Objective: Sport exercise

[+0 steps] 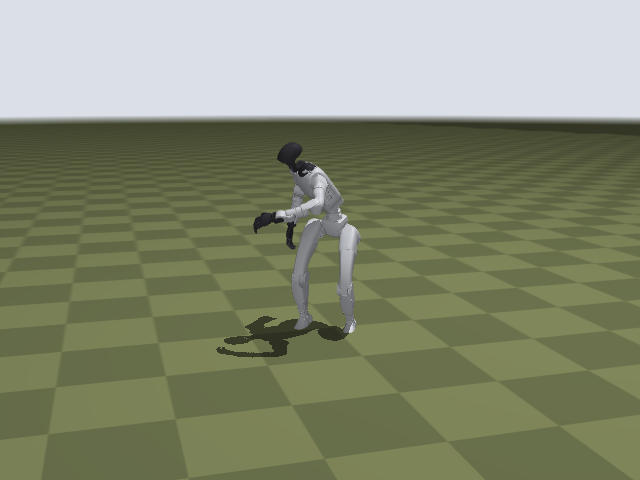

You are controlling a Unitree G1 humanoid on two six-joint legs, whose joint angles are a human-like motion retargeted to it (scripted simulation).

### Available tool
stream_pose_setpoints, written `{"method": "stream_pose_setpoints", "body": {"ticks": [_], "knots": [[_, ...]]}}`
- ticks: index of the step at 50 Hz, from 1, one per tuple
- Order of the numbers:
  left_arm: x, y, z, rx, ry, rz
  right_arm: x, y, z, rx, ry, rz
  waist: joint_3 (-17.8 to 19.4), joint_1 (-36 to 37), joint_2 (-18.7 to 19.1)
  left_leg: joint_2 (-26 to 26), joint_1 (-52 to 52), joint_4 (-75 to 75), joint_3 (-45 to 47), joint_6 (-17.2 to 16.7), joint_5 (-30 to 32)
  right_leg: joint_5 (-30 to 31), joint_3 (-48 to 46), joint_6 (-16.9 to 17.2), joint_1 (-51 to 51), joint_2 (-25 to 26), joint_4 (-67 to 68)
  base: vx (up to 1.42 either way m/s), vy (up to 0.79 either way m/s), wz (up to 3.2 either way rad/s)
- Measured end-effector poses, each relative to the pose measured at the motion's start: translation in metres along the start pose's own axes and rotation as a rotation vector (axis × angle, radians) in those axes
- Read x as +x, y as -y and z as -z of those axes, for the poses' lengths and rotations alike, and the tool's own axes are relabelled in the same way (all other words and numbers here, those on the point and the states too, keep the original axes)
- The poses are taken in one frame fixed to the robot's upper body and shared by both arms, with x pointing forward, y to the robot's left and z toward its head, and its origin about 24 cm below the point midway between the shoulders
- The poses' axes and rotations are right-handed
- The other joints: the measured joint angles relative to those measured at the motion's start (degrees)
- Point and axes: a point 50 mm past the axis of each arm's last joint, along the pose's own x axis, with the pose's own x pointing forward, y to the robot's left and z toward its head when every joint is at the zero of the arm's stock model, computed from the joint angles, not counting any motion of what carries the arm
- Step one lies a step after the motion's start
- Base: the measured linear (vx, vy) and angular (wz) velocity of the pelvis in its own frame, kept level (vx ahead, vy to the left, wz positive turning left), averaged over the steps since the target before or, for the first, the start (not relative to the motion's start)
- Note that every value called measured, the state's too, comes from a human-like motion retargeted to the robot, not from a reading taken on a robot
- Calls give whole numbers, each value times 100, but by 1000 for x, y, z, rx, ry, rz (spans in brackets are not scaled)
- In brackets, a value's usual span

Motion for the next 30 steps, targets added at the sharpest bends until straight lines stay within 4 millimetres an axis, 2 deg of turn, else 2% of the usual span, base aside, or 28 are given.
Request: {"method": "stream_pose_setpoints", "body": {"ticks": [7, 12, 16, 21, 25, 30], "knots": [[-12, 30, 17, -172, -41, 10, 2, 1, -1, -15, -9, -23, -283, 138, 78, -104, 171, -419, 117, -5, 240, 152, 92, 143, 174, -59, -444, 0, 0, 0], [-27, 77, 35, -380, -106, 33, 3, -3, 1, 4, -26, -36, -547, 236, 130, -248, 365, -831, 182, 8, 456, 268, 145, 226, 371, -155, -847, 0, 0, 0], [-45, 135, 49, -576, -205, 106, 4, -10, 3, 28, -44, -57, -811, 317, 170, -395, 573, -1266, 223, 20, 682, 400, 184, 289, 584, -251, -1262, 0, 0, 0], [-75, 224, 53, -827, -366, 253, 5, -21, 5, 57, -59, -88, -1191, 441, 210, -621, 903, -1939, 251, 58, 1025, 611, 218, 371, 908, -397, -1869, 0, 0, 0], [-101, 296, 41, -1008, -503, 385, 6, -32, 6, 81, -68, -106, -1505, 578, 220, -808, 1204, -2511, 246, 95, 1333, 797, 211, 414, 1203, -521, -2376, 0, 0, 0], [-134, 372, 10, -1169, -679, 546, 7, -44, 8, 118, -80, -112, -1859, 802, 216, -1003, 1637, -3198, 213, 144, 1732, 1044, 142, 414, 1651, -644, -3030, 0, 0, 0]]}}
